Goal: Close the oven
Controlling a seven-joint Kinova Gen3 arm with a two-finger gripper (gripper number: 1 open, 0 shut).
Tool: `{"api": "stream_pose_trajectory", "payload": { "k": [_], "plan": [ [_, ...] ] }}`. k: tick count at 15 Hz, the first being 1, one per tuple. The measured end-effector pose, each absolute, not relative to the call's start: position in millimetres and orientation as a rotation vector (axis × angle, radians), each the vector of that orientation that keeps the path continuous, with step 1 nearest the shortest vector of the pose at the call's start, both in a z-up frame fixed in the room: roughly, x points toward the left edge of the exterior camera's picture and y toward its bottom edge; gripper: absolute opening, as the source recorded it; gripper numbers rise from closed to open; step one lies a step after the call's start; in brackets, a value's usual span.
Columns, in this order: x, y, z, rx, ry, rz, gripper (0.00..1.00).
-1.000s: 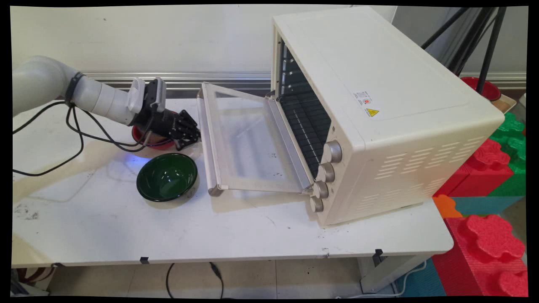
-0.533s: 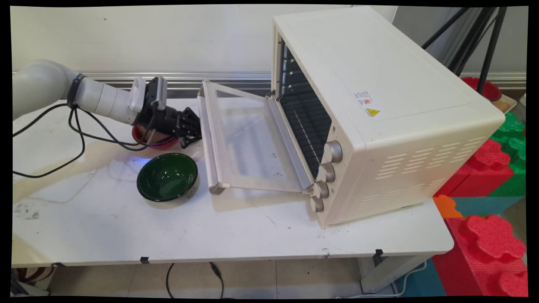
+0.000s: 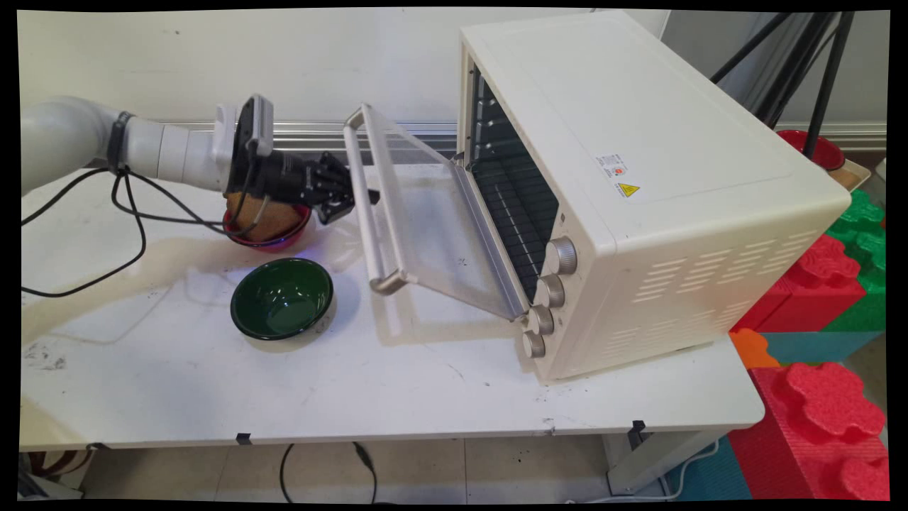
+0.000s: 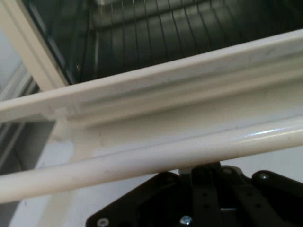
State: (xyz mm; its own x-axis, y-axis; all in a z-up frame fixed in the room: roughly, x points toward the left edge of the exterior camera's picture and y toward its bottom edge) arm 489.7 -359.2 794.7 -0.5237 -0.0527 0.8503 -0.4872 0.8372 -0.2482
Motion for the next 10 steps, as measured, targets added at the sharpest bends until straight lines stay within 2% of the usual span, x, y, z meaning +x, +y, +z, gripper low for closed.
{"api": "stream_pose_trajectory", "payload": {
  "k": [10],
  "plan": [
    [434.3, -380.3, 839.1, 0.442, -1.886, 0.569, 0.00]
  ]
}}
